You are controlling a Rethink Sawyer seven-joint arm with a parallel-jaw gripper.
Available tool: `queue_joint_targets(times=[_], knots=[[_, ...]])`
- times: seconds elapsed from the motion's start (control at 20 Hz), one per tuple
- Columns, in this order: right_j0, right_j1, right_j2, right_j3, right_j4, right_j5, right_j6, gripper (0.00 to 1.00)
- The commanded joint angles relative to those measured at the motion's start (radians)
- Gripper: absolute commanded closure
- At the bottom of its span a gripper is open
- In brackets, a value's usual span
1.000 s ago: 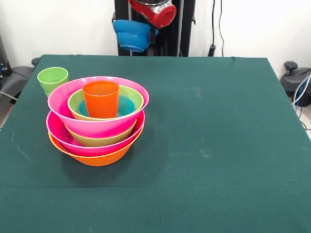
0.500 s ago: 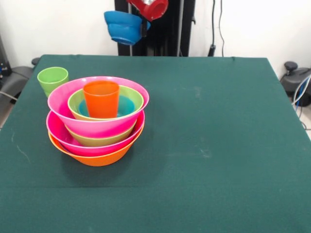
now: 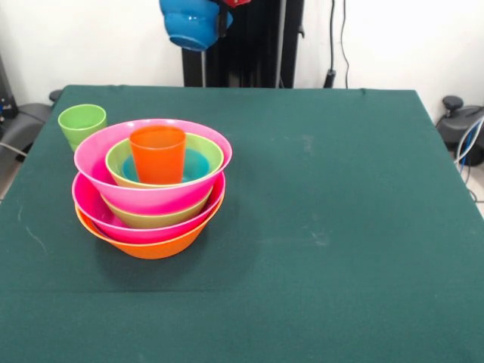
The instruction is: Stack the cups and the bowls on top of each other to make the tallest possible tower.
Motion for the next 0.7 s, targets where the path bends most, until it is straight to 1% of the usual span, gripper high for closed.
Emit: queue_joint_targets(times=[0.05,0.25,0.35,0.45,0.5,0.7], knots=[[-0.018,0.054,0.06,-0.002,0.03,-0.008,0.136,1.0],[-0.063,0.107,0.095,-0.093,0.014,0.006,0.074,1.0],[-0.077,0.121,0.109,-0.124,0.008,0.013,0.053,1.0],[-0.083,0.127,0.115,-0.136,0.005,0.017,0.047,1.0],[-0.102,0.147,0.134,-0.169,0.002,0.019,0.023,1.0],[-0.141,0.179,0.178,-0.219,-0.006,0.003,-0.024,1.0]])
